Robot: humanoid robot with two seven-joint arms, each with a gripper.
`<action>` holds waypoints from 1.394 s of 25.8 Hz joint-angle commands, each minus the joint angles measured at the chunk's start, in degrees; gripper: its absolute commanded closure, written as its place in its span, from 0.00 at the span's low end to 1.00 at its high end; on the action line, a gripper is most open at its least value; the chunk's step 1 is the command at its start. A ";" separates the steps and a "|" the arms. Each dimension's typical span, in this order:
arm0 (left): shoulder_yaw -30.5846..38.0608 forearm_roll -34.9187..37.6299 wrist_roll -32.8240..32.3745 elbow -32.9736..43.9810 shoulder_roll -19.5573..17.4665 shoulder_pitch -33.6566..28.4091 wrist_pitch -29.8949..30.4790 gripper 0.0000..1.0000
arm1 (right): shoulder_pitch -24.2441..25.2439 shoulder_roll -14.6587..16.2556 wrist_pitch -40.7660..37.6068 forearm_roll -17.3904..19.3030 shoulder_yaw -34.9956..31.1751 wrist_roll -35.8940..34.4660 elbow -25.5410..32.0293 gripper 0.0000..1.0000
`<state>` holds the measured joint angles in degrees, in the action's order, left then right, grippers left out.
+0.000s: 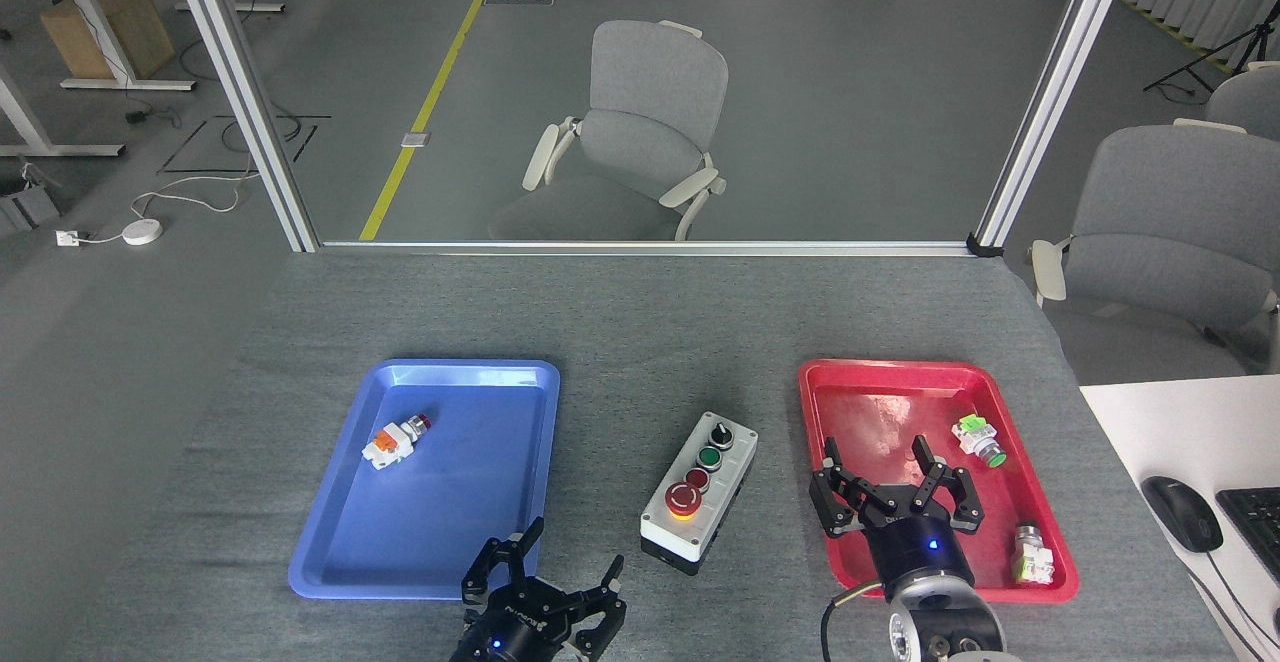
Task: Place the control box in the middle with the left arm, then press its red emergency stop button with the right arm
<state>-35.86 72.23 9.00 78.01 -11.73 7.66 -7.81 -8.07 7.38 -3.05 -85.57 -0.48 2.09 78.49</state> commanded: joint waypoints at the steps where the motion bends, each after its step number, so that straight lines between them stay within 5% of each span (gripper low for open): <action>1: 10.46 -0.07 0.67 6.63 -2.68 -3.79 4.21 0.02 | 0.08 0.09 -2.31 0.05 -0.13 0.11 0.09 0.23; 8: 38.94 -2.62 0.76 5.84 -2.42 -3.88 21.26 0.02 | 0.34 -0.08 -10.49 0.14 -0.04 0.72 0.53 0.65; 14: 47.82 -4.99 0.76 1.36 -2.24 -1.07 23.37 0.02 | 0.52 -0.61 -18.40 -0.12 0.57 0.63 0.62 1.00; 22: 47.11 -6.84 0.23 -0.05 1.18 1.21 13.52 0.02 | 0.69 -2.28 -21.83 -1.79 2.94 0.63 0.44 1.00; 36: 45.36 -6.40 0.93 -1.63 2.24 2.36 12.03 0.02 | -0.27 -6.76 -17.61 -9.97 11.03 0.55 -5.27 1.00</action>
<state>9.49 65.73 9.86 76.37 -9.81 9.97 5.25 -8.07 1.08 -22.61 -93.88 9.12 2.64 74.44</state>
